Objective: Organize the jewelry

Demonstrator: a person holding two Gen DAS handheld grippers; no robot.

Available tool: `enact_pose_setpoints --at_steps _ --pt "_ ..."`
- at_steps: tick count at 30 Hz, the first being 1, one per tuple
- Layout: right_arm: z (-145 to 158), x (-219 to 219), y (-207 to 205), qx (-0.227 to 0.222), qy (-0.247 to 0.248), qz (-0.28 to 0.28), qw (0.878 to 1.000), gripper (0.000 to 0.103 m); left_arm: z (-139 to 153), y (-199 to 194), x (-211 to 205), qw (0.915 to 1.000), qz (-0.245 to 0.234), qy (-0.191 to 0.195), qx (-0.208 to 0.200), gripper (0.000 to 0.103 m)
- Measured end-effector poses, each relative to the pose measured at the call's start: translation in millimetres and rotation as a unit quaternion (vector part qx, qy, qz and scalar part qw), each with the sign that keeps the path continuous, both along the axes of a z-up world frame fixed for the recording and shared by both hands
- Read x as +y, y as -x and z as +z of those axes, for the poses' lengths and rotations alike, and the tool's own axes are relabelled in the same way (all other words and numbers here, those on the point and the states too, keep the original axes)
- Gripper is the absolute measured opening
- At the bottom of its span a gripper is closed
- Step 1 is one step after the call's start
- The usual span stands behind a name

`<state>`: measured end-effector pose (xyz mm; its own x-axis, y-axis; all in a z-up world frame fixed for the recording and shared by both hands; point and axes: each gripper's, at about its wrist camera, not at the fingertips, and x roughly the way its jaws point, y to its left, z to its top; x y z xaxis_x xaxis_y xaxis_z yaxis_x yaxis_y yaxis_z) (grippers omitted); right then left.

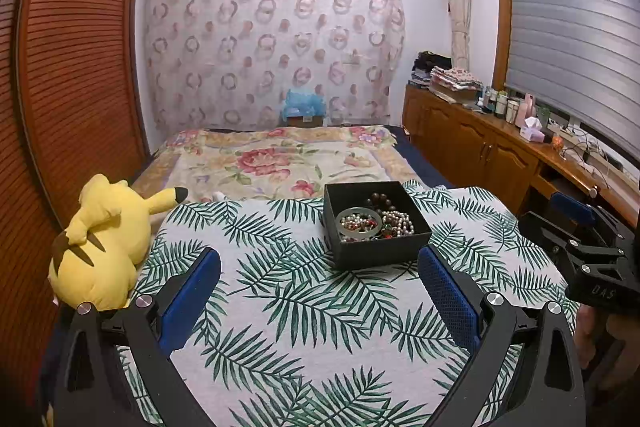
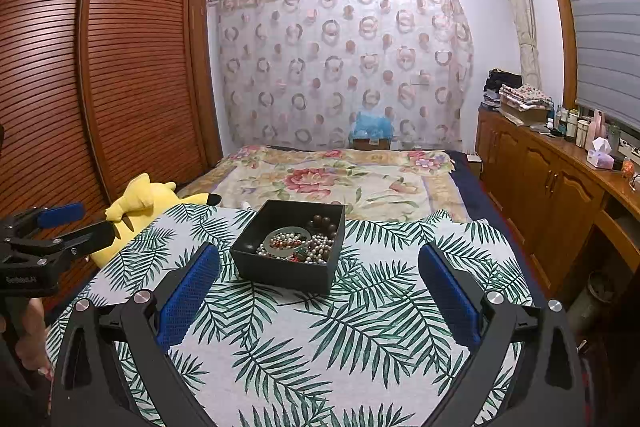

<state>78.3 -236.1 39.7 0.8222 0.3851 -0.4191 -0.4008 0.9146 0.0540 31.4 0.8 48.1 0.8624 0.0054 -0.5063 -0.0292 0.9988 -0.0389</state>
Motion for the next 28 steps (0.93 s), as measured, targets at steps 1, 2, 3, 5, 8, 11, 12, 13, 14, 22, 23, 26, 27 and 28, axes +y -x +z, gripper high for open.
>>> enact_pose_setpoints --at_steps 1,2,3,5,8,11,12,13,14,22,23,26,27,28 --pt "-0.4 -0.1 0.2 0.000 0.000 0.000 1.000 0.100 0.0 0.1 0.0 1.0000 0.000 -0.001 0.000 0.095" --pt "0.0 0.0 -0.1 0.000 0.000 0.000 1.000 0.100 0.0 0.1 0.1 1.0000 0.000 0.000 0.000 0.095" --pt "-1.2 -0.6 0.2 0.000 -0.001 0.000 1.000 0.100 0.1 0.0 0.1 1.0000 0.000 0.000 0.000 0.095" --pt "0.1 0.0 0.0 0.000 0.000 0.000 1.000 0.100 0.2 0.5 0.0 1.0000 0.001 0.000 0.000 0.095" --pt "-0.5 0.4 -0.2 0.001 0.000 0.000 1.000 0.100 -0.1 -0.1 0.2 1.0000 0.000 0.000 0.000 0.095" --pt "-0.4 0.4 -0.2 0.001 -0.001 0.000 1.000 0.100 0.2 1.2 0.0 1.0000 0.000 -0.002 -0.001 0.095" --pt "-1.6 0.3 0.0 0.000 0.000 0.000 1.000 0.100 -0.1 0.2 0.3 1.0000 0.000 -0.001 0.000 0.095" --pt "-1.0 0.3 -0.2 0.000 0.000 0.000 1.000 0.100 -0.3 -0.2 0.4 1.0000 -0.001 0.002 0.001 0.095" --pt "-0.5 0.3 -0.2 0.001 0.000 0.000 1.000 0.100 -0.3 0.5 0.7 1.0000 -0.002 0.005 0.002 0.095" --pt "-0.7 0.1 -0.2 0.001 0.000 0.000 1.000 0.100 -0.5 1.1 3.9 1.0000 0.000 0.004 0.004 0.095" --pt "-1.3 -0.2 -0.1 0.001 0.000 0.000 1.000 0.100 -0.5 1.2 3.8 1.0000 0.001 0.004 0.004 0.095" --pt "-1.4 -0.2 0.1 0.001 0.000 0.000 1.000 0.100 -0.5 1.6 4.3 1.0000 0.002 0.004 0.003 0.095" --pt "-0.5 0.1 -0.2 0.001 0.000 0.000 1.000 0.100 -0.6 1.3 4.8 1.0000 0.001 0.004 0.003 0.095" --pt "-0.5 -0.1 -0.2 0.001 0.000 0.000 1.000 0.100 -0.4 1.3 4.8 1.0000 0.000 0.004 0.003 0.095"
